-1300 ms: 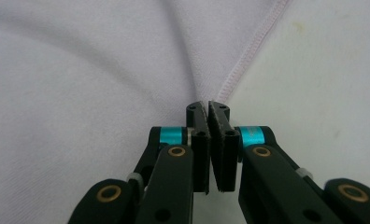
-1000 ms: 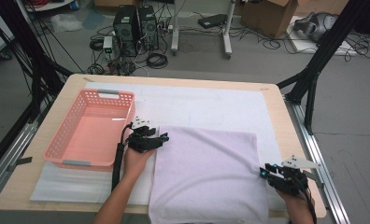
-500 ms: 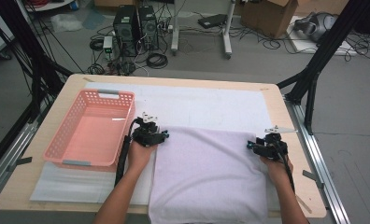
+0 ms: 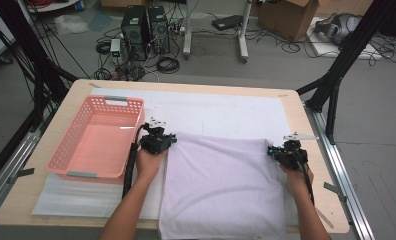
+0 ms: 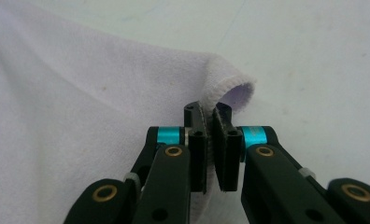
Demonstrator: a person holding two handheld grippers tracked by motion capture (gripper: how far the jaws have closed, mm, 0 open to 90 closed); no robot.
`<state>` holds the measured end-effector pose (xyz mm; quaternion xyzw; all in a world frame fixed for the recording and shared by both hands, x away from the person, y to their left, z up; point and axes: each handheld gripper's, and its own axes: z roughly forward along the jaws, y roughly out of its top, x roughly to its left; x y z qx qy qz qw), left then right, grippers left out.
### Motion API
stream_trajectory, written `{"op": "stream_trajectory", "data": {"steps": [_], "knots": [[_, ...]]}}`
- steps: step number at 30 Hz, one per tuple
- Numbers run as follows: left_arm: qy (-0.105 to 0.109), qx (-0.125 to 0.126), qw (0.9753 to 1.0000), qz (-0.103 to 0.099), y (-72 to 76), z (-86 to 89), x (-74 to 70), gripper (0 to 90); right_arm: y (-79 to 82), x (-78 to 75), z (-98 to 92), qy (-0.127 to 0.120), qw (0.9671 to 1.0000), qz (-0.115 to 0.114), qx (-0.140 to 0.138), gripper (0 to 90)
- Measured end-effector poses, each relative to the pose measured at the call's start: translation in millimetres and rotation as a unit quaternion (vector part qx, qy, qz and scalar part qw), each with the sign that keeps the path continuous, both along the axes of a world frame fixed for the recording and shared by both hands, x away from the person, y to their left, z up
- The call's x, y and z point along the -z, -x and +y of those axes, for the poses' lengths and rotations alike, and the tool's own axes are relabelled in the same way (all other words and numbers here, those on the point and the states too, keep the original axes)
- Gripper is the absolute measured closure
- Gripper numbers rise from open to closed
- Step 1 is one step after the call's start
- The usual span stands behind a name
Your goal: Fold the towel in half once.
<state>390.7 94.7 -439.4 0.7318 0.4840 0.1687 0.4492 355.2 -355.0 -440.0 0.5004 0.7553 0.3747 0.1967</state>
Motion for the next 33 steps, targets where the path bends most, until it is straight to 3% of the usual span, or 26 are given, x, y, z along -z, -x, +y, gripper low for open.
{"op": "stream_trajectory", "data": {"steps": [1,7,11,12,15,18,23,25,26,29,30,31,33], "knots": [[-0.007,0.002,1.0,0.002,-4.5,-0.3,-2.4,86.6,-2.1,-1.4,-0.4,0.0,1.0,-0.007,0.002,85.4],[0.016,-0.021,0.9992,-0.032,-28.8,-2.3,-23.1,86.5,-26.4,-20.4,1.0,0.005,0.9988,-0.044,0.02,85.3],[0.011,-0.02,0.9992,-0.033,-47.8,-4.6,-32.8,86.5,-43.9,-30.1,0.9,0.006,0.9979,-0.059,0.026,85.3],[0.012,-0.021,0.9989,-0.041,-51.2,-5.1,-33.6,86.5,-48.0,-31.0,0.5,0.007,0.9977,-0.061,0.027,85.2],[-0.006,-0.016,0.9992,-0.037,-63.6,-9.4,-34.8,86.4,-58.2,-31.4,-0.5,0.001,0.9974,-0.065,0.032,85.2],[0.005,-0.02,0.999,-0.039,-72.3,-9.3,-35.0,86.3,-65.7,-27.9,-0.9,0.002,0.9973,-0.064,0.036,85.2],[0.0,-0.035,0.9983,-0.048,-82.9,-13.1,-38.3,86.3,-76.9,-32.5,1.0,0.004,0.9947,-0.092,0.045,85.2],[0.005,-0.04,0.9982,-0.045,-84.1,-14.8,-35.8,85.6,-81.9,-33.0,3.3,0.009,0.9947,-0.088,0.051,84.9],[0.003,-0.039,0.9984,-0.041,-84.0,-15.4,-34.3,82.9,-84.2,-32.5,5.6,0.015,0.9948,-0.085,0.054,84.1],[0.014,-0.037,0.9992,-0.008,-82.4,-15.5,-26.1,58.9,-85.1,-29.5,8.0,0.008,0.995,-0.077,0.063,73.7],[0.009,-0.031,0.9995,-0.001,-80.3,-15.6,-24.2,56.6,-84.5,-28.7,7.8,0.004,0.9954,-0.072,0.062,71.9],[0.011,-0.028,0.9995,-0.008,-76.7,-15.6,-22.2,56.2,-83.2,-28.3,7.5,0.0,0.9958,-0.069,0.06,71.1],[0.025,-0.022,0.9994,-0.005,-68.9,-14.6,-18.7,54.8,-78.6,-28.7,7.6,-0.009,0.9964,-0.067,0.052,69.8]]}}
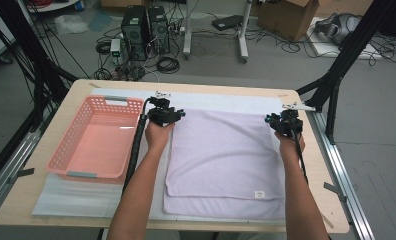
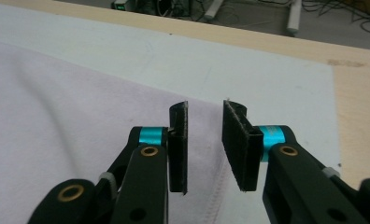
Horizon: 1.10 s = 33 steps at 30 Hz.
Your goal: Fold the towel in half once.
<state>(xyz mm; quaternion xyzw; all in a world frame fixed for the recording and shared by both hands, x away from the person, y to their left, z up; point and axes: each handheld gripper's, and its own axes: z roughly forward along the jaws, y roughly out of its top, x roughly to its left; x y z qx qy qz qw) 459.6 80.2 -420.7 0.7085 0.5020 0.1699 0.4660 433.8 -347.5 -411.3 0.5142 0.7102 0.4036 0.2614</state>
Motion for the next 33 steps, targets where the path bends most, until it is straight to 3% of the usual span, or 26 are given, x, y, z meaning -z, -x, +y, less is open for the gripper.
{"op": "stream_trajectory", "data": {"steps": [2,4,6,10,12,15,18,20,21,23,28,29,31,33], "knots": [[-0.005,0.011,0.9999,0.009,5.4,-1.7,3.3,52.1,5.3,-0.2,0.6,-0.003,1.0,0.004,-0.008,68.8],[0.005,0.016,0.9998,0.003,14.3,-2.1,6.1,52.4,10.4,-0.2,0.4,-0.004,0.9999,0.007,-0.014,68.4],[-0.001,0.03,0.9994,0.016,17.9,-3.5,6.1,52.5,17.3,0.9,0.1,-0.006,0.9996,0.013,-0.024,68.3],[0.008,0.039,0.9992,-0.003,31.0,-3.5,5.5,54.6,25.9,1.1,0.3,-0.008,0.9984,0.039,-0.04,66.6],[0.001,0.048,0.9988,0.005,37.0,-3.5,7.0,54.5,31.2,-3.2,1.7,-0.006,0.9983,0.035,-0.045,66.7],[0.011,0.056,0.9984,-0.003,48.9,-2.6,8.9,53.9,39.4,-10.9,5.1,-0.002,0.998,0.029,-0.056,66.7],[0.016,0.064,0.9978,-0.005,62.9,-2.6,12.5,53.8,50.1,-12.3,4.6,-0.016,0.9978,0.017,-0.063,66.7],[0.001,0.081,0.9967,0.01,69.8,-4.8,13.1,53.5,58.7,-8.8,2.5,-0.023,0.9973,0.02,-0.067,66.7],[0.001,0.08,0.9968,-0.003,76.4,-5.0,12.7,53.6,63.5,-6.7,1.7,-0.023,0.9971,0.023,-0.068,66.7],[0.006,0.082,0.9966,-0.011,83.8,-4.3,11.2,55.3,74.3,-2.9,0.1,-0.024,0.9969,0.024,-0.071,66.7],[-0.011,0.098,0.9951,-0.009,104.6,-3.2,14.3,55.2,102.7,8.3,-3.9,-0.013,0.9962,0.023,-0.083,66.8],[-0.023,0.106,0.9941,-0.003,109.0,-2.1,14.6,55.2,106.7,10.0,-4.9,-0.011,0.9961,0.025,-0.084,66.9],[-0.025,0.109,0.9937,-0.011,118.6,-1.0,16.0,54.7,118.4,15.3,-8.5,-0.017,0.9963,0.023,-0.081,67.3],[-0.031,0.117,0.9926,-0.006,126.1,1.1,15.7,54.6,128.6,20.1,-11.6,-0.015,0.9963,0.021,-0.081,67.7]]}}
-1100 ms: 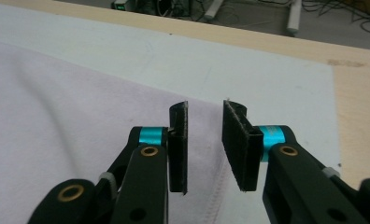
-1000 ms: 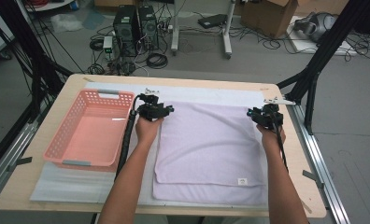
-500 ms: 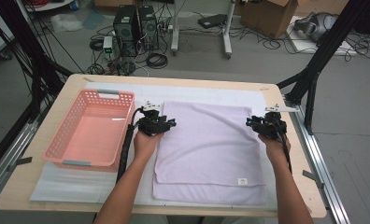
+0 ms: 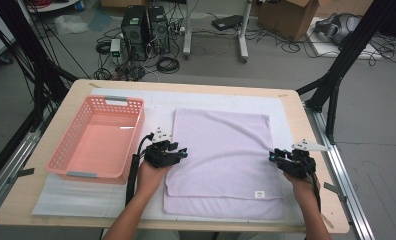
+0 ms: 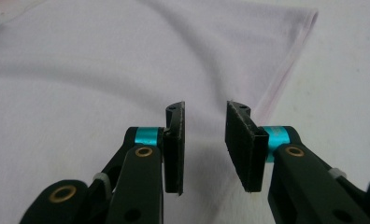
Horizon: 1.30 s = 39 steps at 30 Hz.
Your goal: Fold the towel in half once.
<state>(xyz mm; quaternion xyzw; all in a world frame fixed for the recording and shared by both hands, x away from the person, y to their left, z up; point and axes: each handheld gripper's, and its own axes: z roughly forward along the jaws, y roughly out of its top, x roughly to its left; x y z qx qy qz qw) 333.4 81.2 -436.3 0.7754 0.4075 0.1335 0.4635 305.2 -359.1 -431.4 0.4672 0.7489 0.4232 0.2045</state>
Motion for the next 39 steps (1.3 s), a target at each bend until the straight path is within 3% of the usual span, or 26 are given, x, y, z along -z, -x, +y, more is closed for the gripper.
{"op": "stream_trajectory", "data": {"steps": [8,16,21,29,39], "knots": [[0.014,0.008,0.9999,-0.006,37.1,14.2,5.5,57.3,39.3,9.6,-7.6,0.004,0.9999,-0.012,-0.005,67.5],[0.014,0.007,0.9998,-0.009,73.4,24.6,6.0,55.7,64.0,10.6,-4.1,0.007,0.9997,-0.019,-0.01,64.8],[0.019,-0.008,0.9998,-0.008,91.1,30.7,10.2,54.7,79.1,9.5,0.5,0.015,0.9996,-0.022,-0.012,61.3],[0.012,-0.022,0.9997,0.003,108.1,30.2,16.0,56.6,99.5,11.4,0.9,0.026,0.9995,-0.015,-0.01,55.7],[0.01,-0.032,0.9994,0.012,113.9,28.3,18.7,73.6,111.2,10.6,-9.5,0.006,1.0,-0.006,0.002,62.7]]}}
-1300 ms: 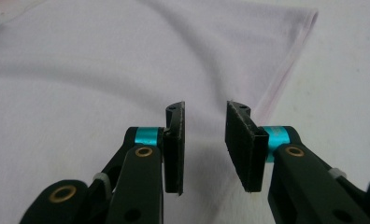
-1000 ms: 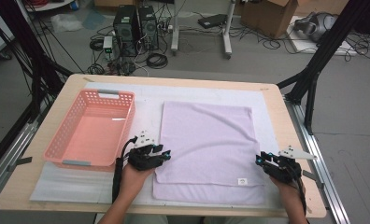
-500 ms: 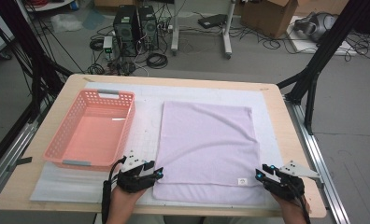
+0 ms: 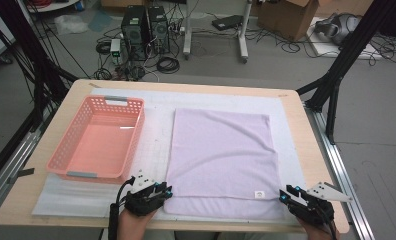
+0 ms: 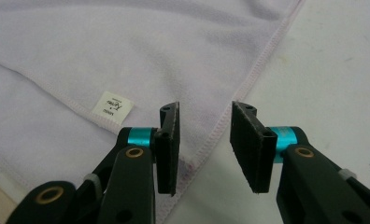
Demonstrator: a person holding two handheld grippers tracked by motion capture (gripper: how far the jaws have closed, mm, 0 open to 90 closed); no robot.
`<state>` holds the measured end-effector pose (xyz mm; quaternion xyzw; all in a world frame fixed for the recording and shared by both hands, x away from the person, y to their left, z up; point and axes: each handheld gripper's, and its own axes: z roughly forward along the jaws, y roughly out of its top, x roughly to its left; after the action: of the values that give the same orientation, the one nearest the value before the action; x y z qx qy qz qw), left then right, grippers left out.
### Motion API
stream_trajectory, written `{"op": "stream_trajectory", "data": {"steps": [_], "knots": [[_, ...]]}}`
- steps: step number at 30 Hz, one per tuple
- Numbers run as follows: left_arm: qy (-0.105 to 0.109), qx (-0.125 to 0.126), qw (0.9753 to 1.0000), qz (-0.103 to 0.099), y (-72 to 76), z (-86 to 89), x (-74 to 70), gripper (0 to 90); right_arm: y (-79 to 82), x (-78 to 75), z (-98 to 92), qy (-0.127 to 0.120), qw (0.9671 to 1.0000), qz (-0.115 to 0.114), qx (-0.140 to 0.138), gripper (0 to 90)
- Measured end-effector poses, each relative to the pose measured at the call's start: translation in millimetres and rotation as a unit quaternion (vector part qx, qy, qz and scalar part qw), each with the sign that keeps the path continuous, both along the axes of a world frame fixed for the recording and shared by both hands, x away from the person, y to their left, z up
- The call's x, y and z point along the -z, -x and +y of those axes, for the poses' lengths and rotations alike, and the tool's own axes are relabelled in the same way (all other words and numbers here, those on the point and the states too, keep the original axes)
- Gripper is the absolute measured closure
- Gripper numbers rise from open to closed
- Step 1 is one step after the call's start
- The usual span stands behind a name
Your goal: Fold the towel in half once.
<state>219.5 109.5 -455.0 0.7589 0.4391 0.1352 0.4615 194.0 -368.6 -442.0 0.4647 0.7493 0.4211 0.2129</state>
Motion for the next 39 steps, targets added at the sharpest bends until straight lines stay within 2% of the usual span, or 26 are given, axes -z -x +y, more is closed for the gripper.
{"op": "stream_trajectory", "data": {"steps": [2,8,18,25,29,30,32,36,38,39], "knots": [[0.0,0.0,1.0,-0.001,0.0,0.3,0.2,74.1,0.2,0.1,1.0,-0.002,1.0,0.007,-0.002,63.1],[-0.005,0.0,1.0,-0.008,0.4,-1.5,0.2,78.9,-2.8,3.5,10.8,0.015,0.9996,0.013,-0.018,62.3],[-0.012,0.009,0.9997,-0.021,1.4,-2.2,-0.6,83.8,-3.5,7.4,13.2,0.017,0.9993,0.026,-0.019,64.1],[-0.022,0.015,0.999,-0.037,2.7,-3.7,-2.4,86.0,-2.8,7.2,15.5,0.031,0.9985,0.027,-0.036,88.6],[-0.013,0.018,0.9989,-0.041,4.3,-1.8,-4.8,86.1,-2.4,6.7,13.6,0.022,0.9988,0.028,-0.035,88.8],[-0.012,0.019,0.9989,-0.041,4.4,-0.7,-5.2,86.0,-1.8,6.4,12.9,0.016,0.9989,0.029,-0.034,88.5],[-0.008,0.018,0.999,-0.041,5.0,0.3,-5.6,85.8,-1.1,4.4,10.6,0.014,0.9992,0.023,-0.03,77.8],[-0.003,0.018,0.9989,-0.044,5.3,0.4,-6.4,85.8,3.5,-3.5,4.5,0.002,0.9997,0.016,-0.016,64.7],[0.003,0.02,0.9988,-0.044,4.9,1.3,-6.6,85.8,4.7,-2.3,5.1,0.006,0.9993,0.025,-0.028,60.3],[0.005,0.019,0.9989,-0.044,4.8,1.9,-6.7,85.8,4.9,0.1,7.5,0.021,0.9986,0.033,-0.034,57.9]]}}
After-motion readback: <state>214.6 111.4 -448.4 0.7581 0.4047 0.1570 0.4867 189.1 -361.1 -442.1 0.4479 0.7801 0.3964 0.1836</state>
